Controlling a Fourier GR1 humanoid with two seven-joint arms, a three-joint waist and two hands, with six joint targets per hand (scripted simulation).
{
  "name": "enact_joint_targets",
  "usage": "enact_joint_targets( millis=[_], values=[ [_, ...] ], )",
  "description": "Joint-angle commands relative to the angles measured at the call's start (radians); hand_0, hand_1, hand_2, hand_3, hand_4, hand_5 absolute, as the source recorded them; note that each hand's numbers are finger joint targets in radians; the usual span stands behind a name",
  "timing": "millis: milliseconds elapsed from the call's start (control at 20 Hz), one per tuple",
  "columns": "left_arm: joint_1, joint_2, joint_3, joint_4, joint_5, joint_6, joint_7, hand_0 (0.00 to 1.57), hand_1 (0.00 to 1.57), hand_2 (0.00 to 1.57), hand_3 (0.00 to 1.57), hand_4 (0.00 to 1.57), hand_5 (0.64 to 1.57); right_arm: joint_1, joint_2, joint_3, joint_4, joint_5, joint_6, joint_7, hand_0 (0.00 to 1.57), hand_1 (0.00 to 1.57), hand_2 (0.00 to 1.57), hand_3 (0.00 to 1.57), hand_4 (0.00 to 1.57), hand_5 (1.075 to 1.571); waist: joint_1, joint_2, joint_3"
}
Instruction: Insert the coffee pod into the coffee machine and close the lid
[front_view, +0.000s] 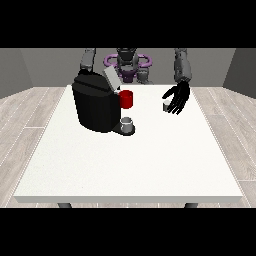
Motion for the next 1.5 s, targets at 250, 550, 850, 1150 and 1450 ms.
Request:
enact_joint_targets(
  millis=[250, 550, 850, 1150, 1450],
  values=[
    [-0.005, -0.049, -0.119, 0.074, -0.207, 0.134, -0.044, 0.92, 0.92, 1.02, 0.84, 0.41, 1.571, -0.069, -0.029, -0.042, 0.077, 0.001, 0.004, 0.041, 0.00, 0.00, 0.00, 0.00, 0.00, 1.571, 0.022, -0.008, 0.0000],
    [-0.062, -0.016, -0.150, 0.145, -0.299, 0.073, 0.019, 0.88, 0.88, 1.00, 0.82, 0.28, 1.571, -0.043, -0.029, -0.035, 0.124, -0.042, 0.041, -0.043, 0.00, 0.00, 0.00, 0.00, 0.00, 1.571, -0.005, -0.027, 0.0004],
    [-0.121, 0.004, -0.103, 0.255, -0.315, 0.039, -0.058, 0.79, 0.79, 0.98, 0.87, 0.40, 1.571, -0.035, -0.026, -0.040, 0.150, -0.041, 0.041, -0.033, 0.00, 0.00, 0.00, 0.00, 0.00, 1.571, -0.006, -0.032, 0.0000],
    [-0.142, -0.051, -0.108, 0.241, -0.327, 0.014, -0.063, 1.19, 1.19, 1.29, 1.22, 0.51, 1.571, -0.010, -0.006, -0.020, 0.213, 0.043, -0.052, -0.029, 0.00, 0.00, 0.00, 0.00, 0.00, 1.571, 0.023, -0.096, 0.0001],
    [-0.178, -0.038, -0.023, 0.240, -0.224, -0.055, -0.171, 1.45, 1.45, 1.43, 1.36, 0.52, 1.571, -0.021, -0.053, -0.064, 0.232, 0.020, -0.024, -0.029, 0.00, 0.00, 0.00, 0.00, 0.00, 1.571, 0.036, -0.103, 0.0002]
  ],
)
